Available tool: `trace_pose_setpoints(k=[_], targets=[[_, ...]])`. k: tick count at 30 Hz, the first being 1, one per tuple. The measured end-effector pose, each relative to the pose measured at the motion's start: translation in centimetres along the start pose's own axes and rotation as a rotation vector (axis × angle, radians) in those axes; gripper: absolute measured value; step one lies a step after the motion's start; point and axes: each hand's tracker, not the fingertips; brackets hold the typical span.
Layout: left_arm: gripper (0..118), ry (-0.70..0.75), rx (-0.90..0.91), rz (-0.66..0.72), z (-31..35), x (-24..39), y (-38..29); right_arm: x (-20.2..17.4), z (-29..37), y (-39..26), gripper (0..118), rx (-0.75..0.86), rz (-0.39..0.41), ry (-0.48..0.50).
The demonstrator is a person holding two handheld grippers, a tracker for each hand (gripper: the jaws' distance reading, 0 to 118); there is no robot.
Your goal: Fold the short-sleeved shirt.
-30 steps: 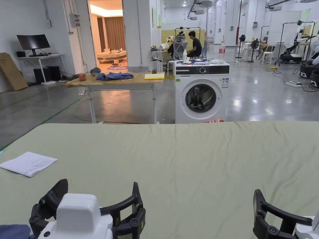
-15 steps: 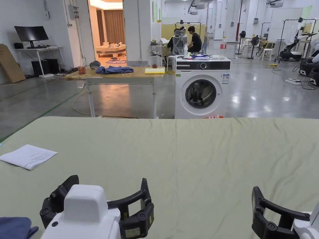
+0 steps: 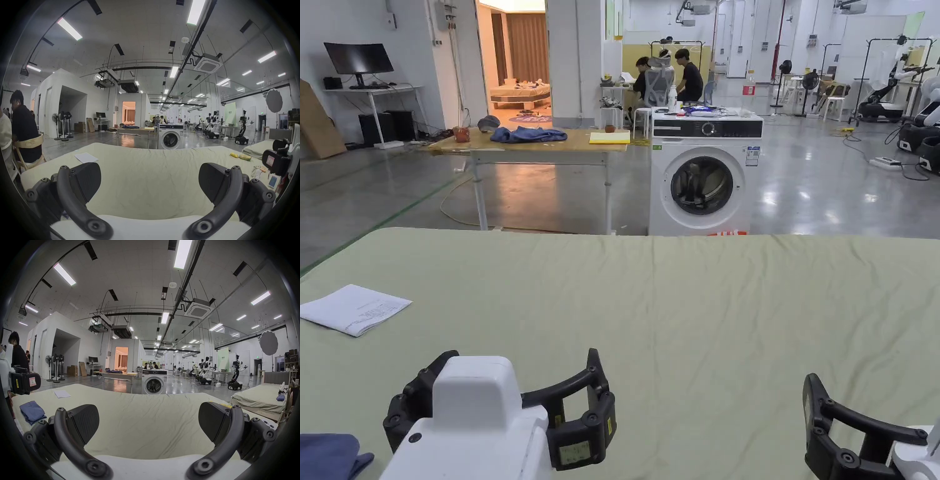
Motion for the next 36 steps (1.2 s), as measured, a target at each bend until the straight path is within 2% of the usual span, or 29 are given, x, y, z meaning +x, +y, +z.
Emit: trace_pose_setpoints(k=[3,9,18,21,24,31,33,36], targets=[[108,-0.031,-0.02,0.056,-0.1,-0.1,0.2,-0.1,-0.3,-0.2,118,-0.015,-0.001,-0.002],[108,-0.015,-0.017,0.061,-0.3,-0.6,0.6,-0.1,-0.6,-0.2,118,-0.031,-0.024,-0.006],[108,0.078,-0.049,0.104,-0.8,-0.4,1.7,-0.2,-1.2,-0.2,118,-0.047,-0.012,0.012],[108,0.148,-0.068,0.074,-1.2,0.0,1.9,-0.2,-1.2,-0.1,118,-0.052,0.0,0.016],[108,0.105,-0.064,0.088,-1.2,-0.3,2.0,-0.2,-1.3,-0.3,118,-0.057,0.0,0.021],[108,0.155,-0.083,0.093,-1.9,0.1,1.4,0.0,-1.4,-0.8,118,-0.079,-0.038,0.002],[108,0.148,-0.11,0.137,-2.0,-0.1,1.1,0.2,-1.4,-0.8,118,-0.082,-0.043,0.001],[108,0.215,-0.187,0.197,-2.3,-0.1,1.2,0.3,-1.3,-0.9,118,-0.079,-0.045,0.001]])
